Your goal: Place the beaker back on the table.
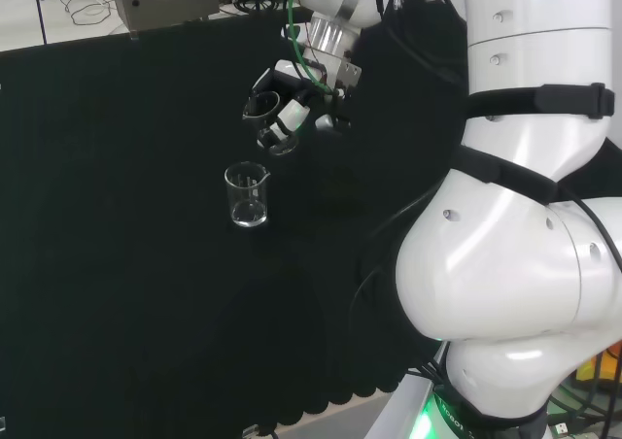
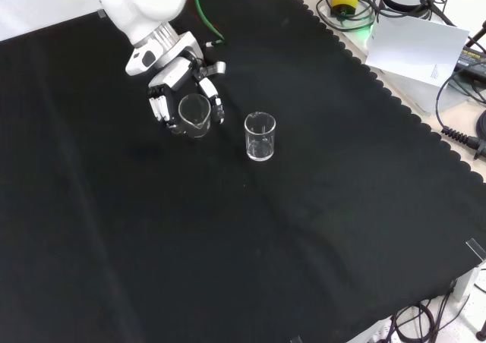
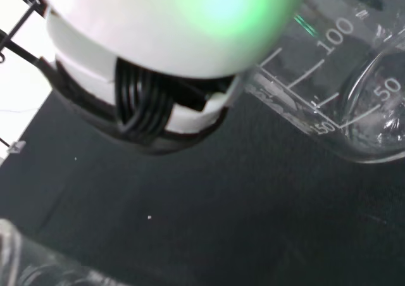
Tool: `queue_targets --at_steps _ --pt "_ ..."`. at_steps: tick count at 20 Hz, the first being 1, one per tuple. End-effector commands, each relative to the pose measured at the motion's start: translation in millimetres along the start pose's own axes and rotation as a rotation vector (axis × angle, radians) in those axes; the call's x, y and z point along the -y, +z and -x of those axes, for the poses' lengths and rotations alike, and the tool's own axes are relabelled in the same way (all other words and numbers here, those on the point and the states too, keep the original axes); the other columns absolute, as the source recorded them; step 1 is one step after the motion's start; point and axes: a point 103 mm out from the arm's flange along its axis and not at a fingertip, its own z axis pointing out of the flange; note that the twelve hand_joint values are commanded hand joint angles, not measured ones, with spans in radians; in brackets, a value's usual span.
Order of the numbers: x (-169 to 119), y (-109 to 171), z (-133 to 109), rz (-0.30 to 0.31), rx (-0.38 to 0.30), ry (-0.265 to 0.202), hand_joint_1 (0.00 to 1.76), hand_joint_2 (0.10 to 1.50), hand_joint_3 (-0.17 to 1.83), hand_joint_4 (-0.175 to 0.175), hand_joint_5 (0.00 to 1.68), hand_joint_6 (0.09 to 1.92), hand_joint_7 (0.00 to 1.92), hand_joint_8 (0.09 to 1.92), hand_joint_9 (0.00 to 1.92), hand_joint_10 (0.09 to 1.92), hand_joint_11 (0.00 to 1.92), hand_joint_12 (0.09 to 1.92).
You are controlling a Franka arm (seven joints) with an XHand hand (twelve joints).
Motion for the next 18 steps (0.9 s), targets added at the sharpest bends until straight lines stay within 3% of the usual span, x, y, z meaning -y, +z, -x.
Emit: queue_targets --at_steps 1,8,18 --pt "-5.0 8.2 13.6 0.055 -0.078 -0.032 1.45 0.49 0.85 -0.175 1.25 0.75 1.32 0.73 1.64 0.11 1.14 0.73" --pt "-6.0 12.7 22.1 0.094 -0.119 -0.052 1.44 0.50 0.84 -0.175 1.24 0.78 1.33 0.73 1.64 0.09 1.10 0.77" --pt "-7.4 26.2 46.2 0.107 -0.164 -0.012 1.44 0.51 0.84 -0.175 1.22 0.84 1.32 0.78 1.62 0.09 1.07 0.78"
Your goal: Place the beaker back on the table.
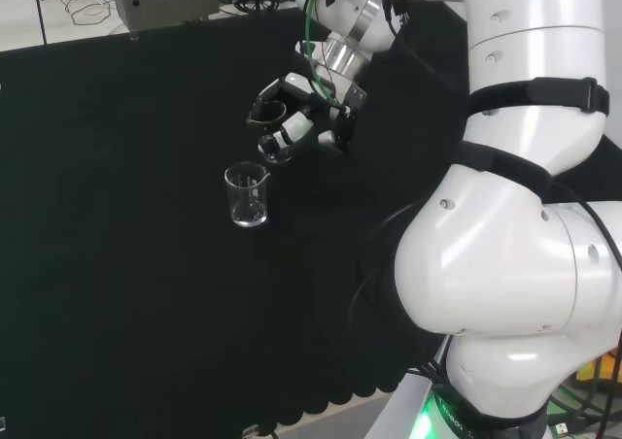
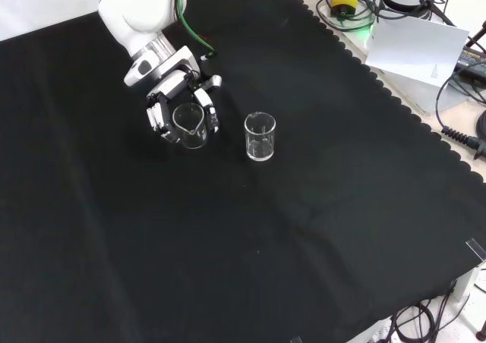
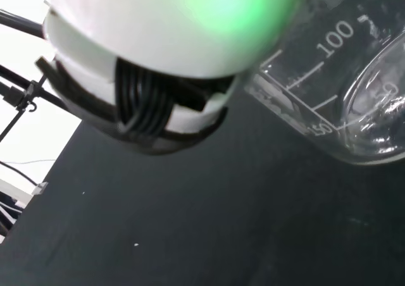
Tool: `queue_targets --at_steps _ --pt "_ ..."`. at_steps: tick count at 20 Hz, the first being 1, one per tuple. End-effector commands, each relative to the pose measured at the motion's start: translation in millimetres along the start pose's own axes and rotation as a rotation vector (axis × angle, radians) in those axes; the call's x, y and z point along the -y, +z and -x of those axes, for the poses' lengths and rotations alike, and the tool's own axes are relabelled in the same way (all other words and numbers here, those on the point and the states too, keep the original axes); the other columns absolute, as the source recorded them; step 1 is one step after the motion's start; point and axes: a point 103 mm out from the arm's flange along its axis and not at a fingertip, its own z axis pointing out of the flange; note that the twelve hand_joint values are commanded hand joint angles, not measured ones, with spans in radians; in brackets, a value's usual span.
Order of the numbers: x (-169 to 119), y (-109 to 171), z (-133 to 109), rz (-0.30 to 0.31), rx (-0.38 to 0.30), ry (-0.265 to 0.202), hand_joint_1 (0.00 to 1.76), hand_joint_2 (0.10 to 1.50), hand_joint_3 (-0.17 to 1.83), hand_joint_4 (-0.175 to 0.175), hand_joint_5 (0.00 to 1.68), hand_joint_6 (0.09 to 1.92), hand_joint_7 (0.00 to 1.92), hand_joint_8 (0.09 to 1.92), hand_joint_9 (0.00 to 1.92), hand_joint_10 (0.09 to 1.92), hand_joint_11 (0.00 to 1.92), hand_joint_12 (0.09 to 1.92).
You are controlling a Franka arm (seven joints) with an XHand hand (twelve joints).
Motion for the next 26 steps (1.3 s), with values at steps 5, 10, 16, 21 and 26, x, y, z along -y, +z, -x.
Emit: queue_targets --at_steps 5,10,16,21,26 --pt "0.5 -3.5 17.7 0.029 -0.039 0.029 1.44 0.51 0.85 -0.175 1.22 0.85 1.32 0.79 1.62 0.09 1.06 0.79" --pt "2.1 -1.5 17.6 0.031 -0.011 0.038 1.44 0.52 0.83 -0.175 1.21 0.85 1.31 0.78 1.62 0.09 1.06 0.79" --pt "7.3 0.0 17.4 0.013 0.013 0.052 1.44 0.54 0.80 -0.175 1.20 0.86 1.29 0.79 1.61 0.09 1.05 0.81" --pt "10.7 0.4 16.0 -0.021 0.050 0.056 1.36 0.80 0.42 -0.062 1.12 0.90 1.15 0.82 1.49 0.09 1.04 0.87" --pt "13.9 -0.9 14.6 -0.047 0.052 0.055 1.24 0.59 0.66 -0.068 0.95 0.86 0.98 0.70 1.29 0.09 0.79 1.10"
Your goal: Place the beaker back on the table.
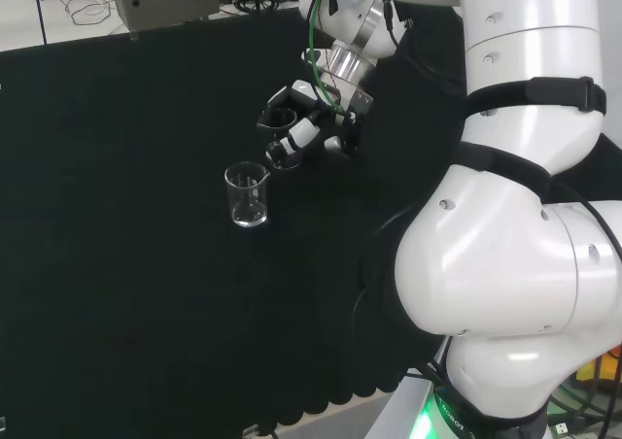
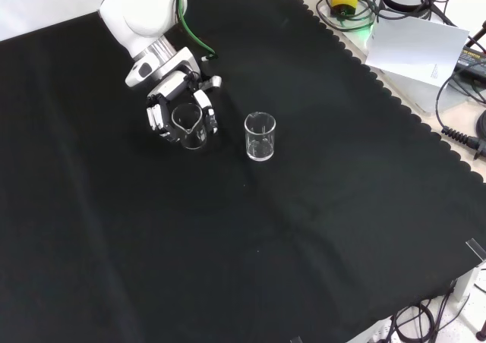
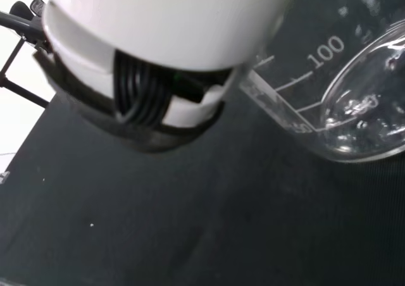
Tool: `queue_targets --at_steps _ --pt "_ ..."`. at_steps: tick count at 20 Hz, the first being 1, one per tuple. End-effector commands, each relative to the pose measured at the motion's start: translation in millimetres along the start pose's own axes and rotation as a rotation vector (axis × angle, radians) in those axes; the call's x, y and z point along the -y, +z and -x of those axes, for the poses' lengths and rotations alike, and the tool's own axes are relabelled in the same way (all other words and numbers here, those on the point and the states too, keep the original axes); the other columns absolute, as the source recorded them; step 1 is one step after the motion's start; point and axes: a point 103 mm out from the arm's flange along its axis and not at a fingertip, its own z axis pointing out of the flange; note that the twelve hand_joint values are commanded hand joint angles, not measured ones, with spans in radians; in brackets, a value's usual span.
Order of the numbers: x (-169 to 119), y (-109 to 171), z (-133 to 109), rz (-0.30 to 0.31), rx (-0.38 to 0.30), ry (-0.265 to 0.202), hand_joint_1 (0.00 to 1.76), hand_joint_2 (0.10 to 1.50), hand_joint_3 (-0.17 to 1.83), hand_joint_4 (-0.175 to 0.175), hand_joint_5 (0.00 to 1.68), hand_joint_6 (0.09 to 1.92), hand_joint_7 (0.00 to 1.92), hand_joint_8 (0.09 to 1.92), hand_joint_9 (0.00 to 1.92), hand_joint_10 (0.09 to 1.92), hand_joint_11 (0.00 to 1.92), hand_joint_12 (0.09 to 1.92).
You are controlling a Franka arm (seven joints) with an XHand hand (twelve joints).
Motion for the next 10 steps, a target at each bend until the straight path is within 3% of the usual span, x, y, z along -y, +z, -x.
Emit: queue_targets --at_steps 1,10 --pt "4.8 -3.5 -0.7 -0.022 0.002 -0.002 1.22 0.54 0.73 -0.059 0.86 0.87 0.91 0.69 1.24 0.09 0.70 1.15" --pt "13.2 -8.8 -11.3 -0.076 0.058 0.009 1.12 0.45 0.75 -0.054 0.51 0.79 0.65 0.73 1.02 0.09 0.44 1.31"
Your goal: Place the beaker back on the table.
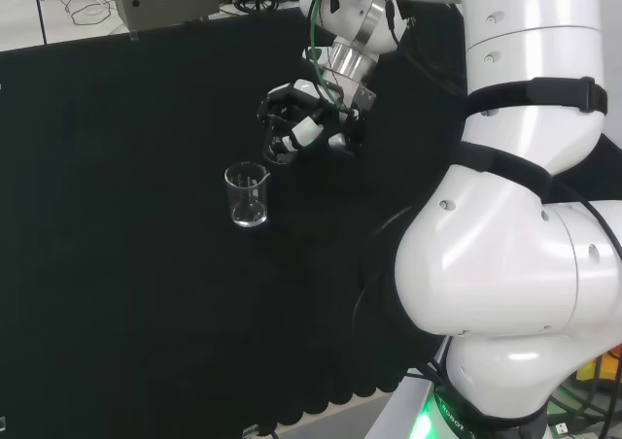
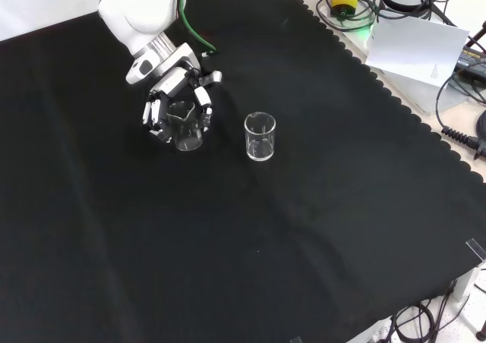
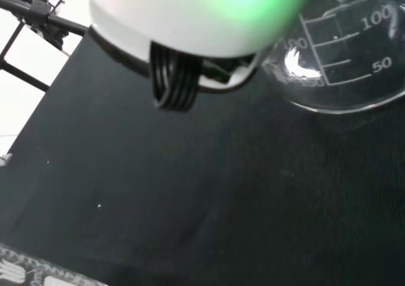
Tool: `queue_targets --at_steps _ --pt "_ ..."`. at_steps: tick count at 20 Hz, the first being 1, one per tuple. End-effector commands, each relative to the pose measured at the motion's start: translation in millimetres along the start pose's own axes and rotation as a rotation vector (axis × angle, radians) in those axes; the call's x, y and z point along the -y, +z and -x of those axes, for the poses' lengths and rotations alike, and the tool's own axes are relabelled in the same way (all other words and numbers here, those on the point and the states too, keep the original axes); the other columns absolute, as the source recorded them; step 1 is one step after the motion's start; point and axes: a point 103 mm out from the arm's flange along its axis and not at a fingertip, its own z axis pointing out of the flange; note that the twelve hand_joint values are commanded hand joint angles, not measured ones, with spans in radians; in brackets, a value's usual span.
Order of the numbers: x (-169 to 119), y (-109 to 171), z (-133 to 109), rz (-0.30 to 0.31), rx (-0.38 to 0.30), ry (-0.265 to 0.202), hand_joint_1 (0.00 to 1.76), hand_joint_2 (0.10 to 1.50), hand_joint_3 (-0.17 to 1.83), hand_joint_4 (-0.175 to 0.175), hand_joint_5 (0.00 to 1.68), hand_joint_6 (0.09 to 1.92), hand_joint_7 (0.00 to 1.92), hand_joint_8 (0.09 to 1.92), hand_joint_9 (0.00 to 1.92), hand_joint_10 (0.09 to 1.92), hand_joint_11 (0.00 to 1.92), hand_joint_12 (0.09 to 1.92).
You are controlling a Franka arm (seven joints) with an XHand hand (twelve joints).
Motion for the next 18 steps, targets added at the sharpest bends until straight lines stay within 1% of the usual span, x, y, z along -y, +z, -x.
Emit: queue_targets --at_steps 1,2,4,6,7,9,11,14,16,18 --pt "6.6 -1.7 -10.4 -0.055 0.070 0.014 1.12 0.45 0.74 -0.055 0.50 0.78 0.64 0.73 1.01 0.09 0.42 1.31" --pt "7.2 -2.0 -12.0 -0.063 0.087 0.017 1.12 0.45 0.74 -0.055 0.49 0.77 0.63 0.73 1.00 0.09 0.41 1.32" --pt "7.9 -2.4 -15.0 -0.070 0.100 0.024 1.12 0.45 0.74 -0.055 0.48 0.75 0.62 0.74 0.98 0.09 0.39 1.32" --pt "8.9 -5.8 -23.6 -0.069 0.114 0.029 1.10 0.45 0.73 -0.055 0.45 0.70 0.57 0.74 0.95 0.09 0.35 1.34" --pt "10.0 -10.6 -31.9 -0.062 0.126 0.025 1.09 0.45 0.72 -0.056 0.41 0.66 0.50 0.74 0.89 0.09 0.30 1.36" --pt "11.4 -16.7 -40.7 -0.057 0.140 0.021 1.05 0.45 0.68 -0.060 0.36 0.55 0.36 0.74 0.76 0.09 0.23 1.39" --pt "15.5 -29.2 -53.7 -0.040 0.166 0.019 1.03 0.46 0.65 -0.062 0.34 0.44 0.28 0.74 0.67 0.09 0.17 1.41" --pt "24.3 -48.7 -70.4 -0.004 0.202 0.023 1.01 0.47 0.63 -0.062 0.34 0.36 0.24 0.74 0.63 0.09 0.14 1.42" --pt "39.3 -65.1 -83.4 0.028 0.235 0.040 1.01 0.47 0.62 -0.062 0.35 0.33 0.24 0.73 0.62 0.09 0.13 1.42" --pt "51.5 -73.5 -89.9 0.046 0.250 0.057 1.00 0.47 0.62 -0.062 0.35 0.32 0.24 0.73 0.63 0.09 0.12 1.42"
